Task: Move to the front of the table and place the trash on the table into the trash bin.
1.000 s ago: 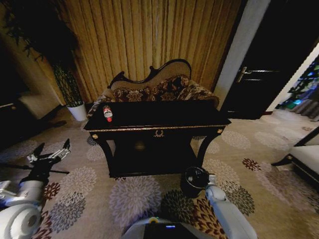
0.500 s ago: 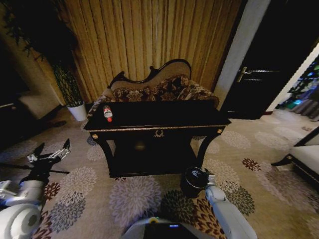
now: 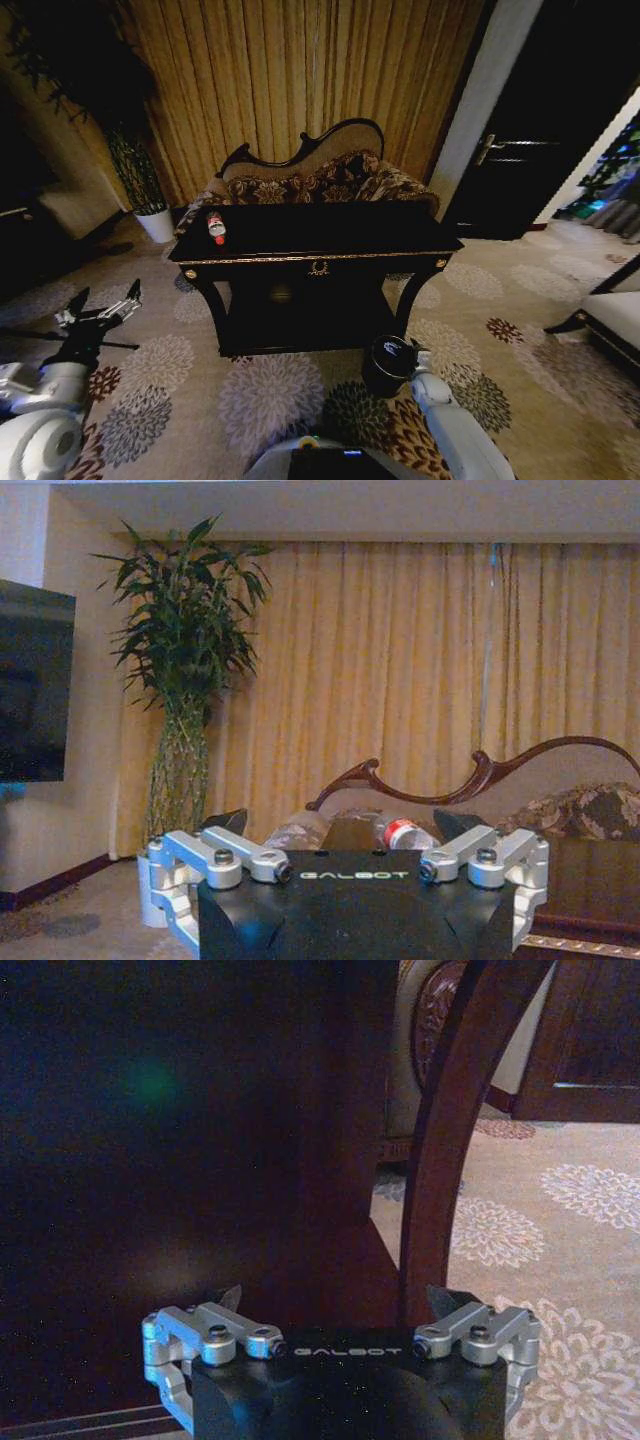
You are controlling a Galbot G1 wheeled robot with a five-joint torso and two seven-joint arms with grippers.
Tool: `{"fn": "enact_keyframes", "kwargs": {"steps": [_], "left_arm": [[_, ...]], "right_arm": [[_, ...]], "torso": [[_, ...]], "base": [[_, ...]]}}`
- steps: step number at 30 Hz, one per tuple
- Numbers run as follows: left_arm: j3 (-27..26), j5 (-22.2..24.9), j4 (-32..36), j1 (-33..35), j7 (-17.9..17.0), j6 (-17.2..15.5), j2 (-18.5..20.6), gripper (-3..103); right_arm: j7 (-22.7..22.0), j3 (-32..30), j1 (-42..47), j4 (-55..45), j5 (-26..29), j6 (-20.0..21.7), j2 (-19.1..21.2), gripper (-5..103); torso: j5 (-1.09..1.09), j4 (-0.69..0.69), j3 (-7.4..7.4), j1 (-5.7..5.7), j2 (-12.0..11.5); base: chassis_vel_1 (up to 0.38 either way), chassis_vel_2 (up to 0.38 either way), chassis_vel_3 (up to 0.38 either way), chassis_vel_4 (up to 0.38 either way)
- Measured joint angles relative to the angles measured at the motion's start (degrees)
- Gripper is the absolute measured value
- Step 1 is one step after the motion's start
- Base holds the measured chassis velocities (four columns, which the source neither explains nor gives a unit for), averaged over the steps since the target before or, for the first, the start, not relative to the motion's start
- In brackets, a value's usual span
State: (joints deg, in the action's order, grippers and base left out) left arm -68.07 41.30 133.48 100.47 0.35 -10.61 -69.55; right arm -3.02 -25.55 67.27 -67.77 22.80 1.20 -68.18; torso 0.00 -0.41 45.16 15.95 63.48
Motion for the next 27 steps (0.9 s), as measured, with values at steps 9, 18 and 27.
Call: {"fn": "enact_keyframes", "kwargs": {"steps": [9,18,27], "left_arm": [[0.33,0.01,0.17,-0.16,-0.02,0.00,-0.27,100],[0.49,-0.06,0.23,-0.35,0.00,0.01,-0.25,100],[0.80,0.00,0.38,-0.59,0.02,0.01,-0.08,100]], "right_arm": [[0.01,-1.40,1.82,-6.24,5.48,2.67,0.97,100],[0.09,-3.17,4.39,-19.02,7.59,2.82,3.49,100],[-1.88,-5.53,6.69,-32.63,9.64,5.09,5.30,100]], "torso": [[0.01,0.00,0.00,0.00,0.00],[-0.01,0.00,0.00,0.00,0.00],[0.00,0.00,0.00,0.00,0.00]], "base": [[0.000,0.000,0.000,0.000],[0.000,0.000,0.000,0.000],[0.000,0.000,0.000,0.000]]}}
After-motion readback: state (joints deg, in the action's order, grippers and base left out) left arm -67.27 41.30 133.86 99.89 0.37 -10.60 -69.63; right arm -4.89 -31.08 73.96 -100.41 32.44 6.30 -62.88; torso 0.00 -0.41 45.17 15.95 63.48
